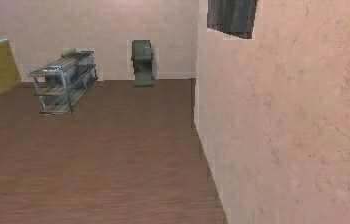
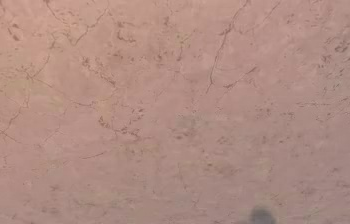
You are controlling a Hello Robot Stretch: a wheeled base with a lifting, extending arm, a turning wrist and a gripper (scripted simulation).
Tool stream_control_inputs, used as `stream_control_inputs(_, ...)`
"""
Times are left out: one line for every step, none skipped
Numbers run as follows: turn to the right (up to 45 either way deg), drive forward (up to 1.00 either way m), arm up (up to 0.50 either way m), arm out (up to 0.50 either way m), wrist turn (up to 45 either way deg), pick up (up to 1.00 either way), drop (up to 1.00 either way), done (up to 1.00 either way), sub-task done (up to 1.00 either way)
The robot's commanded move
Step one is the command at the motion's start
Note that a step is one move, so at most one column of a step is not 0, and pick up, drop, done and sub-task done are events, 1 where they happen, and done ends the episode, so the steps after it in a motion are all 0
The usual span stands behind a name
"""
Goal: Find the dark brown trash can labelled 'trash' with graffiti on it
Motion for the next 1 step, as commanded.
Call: stream_control_inputs(-3.0, 0.0, 0.0, 0.0, 0.0, 0.0, 0.0, 0.0, 0.0)
